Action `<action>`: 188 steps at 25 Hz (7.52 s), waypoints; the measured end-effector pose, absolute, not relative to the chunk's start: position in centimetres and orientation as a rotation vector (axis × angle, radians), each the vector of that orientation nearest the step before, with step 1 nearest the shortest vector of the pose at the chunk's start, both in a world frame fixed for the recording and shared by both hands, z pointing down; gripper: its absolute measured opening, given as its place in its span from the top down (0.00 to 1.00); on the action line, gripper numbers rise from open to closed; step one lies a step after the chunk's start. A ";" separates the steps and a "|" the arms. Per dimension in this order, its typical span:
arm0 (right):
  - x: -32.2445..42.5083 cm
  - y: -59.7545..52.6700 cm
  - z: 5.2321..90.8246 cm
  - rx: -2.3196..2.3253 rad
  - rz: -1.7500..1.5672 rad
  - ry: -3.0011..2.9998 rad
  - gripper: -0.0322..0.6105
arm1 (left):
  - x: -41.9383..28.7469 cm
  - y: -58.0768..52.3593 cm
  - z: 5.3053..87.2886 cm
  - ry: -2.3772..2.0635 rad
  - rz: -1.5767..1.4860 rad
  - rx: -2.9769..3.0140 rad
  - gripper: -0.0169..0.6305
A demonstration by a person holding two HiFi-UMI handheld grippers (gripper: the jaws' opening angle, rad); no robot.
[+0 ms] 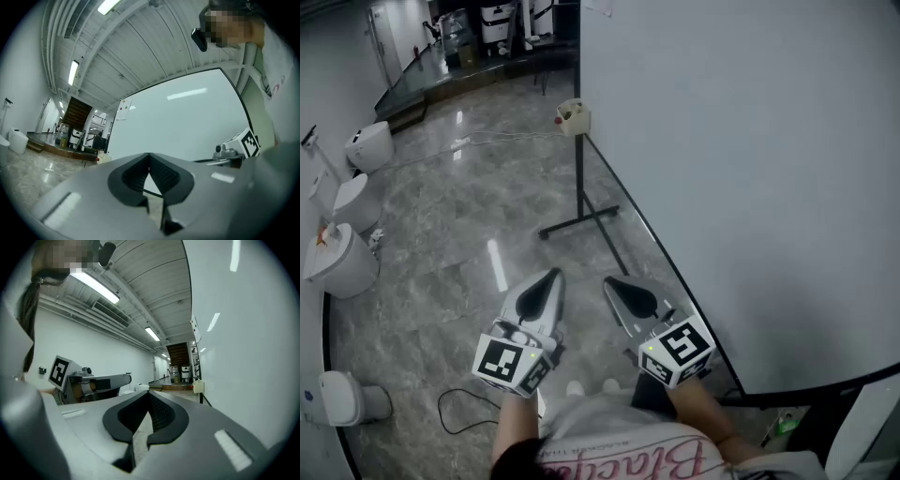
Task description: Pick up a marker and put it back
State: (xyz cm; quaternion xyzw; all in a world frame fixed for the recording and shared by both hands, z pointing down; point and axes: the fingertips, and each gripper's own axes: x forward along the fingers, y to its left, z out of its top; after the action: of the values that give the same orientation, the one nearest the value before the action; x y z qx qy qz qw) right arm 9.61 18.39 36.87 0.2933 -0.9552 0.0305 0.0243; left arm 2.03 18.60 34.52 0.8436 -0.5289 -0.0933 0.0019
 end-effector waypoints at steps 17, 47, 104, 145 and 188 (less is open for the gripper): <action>10.5 16.7 36.0 0.893 0.056 -2.977 0.95 | 3.5 16.5 34.4 -1.680 -0.294 2.636 0.98; 3.0 -0.6 36.4 0.934 0.083 -2.934 0.95 | -2.6 -1.2 33.9 -1.586 -0.248 2.689 0.97; -4.5 -34.6 39.9 1.336 0.283 -2.771 0.86 | -10.3 -33.4 36.4 -1.374 -0.157 2.714 0.97; -5.7 -35.2 40.5 1.309 0.296 -2.698 0.86 | -11.8 -32.9 32.3 -1.391 -0.271 2.808 0.97; -1.8 -31.0 29.5 1.469 -0.154 -2.779 0.95 | -9.9 -33.0 30.6 -1.301 -0.339 2.882 0.98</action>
State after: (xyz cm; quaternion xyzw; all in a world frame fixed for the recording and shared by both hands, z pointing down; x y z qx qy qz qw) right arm -1.80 -30.97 29.52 0.4668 -0.8830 -0.0491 -0.0031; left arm -9.89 -32.97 30.64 0.9060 -0.4091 -0.1067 -0.0192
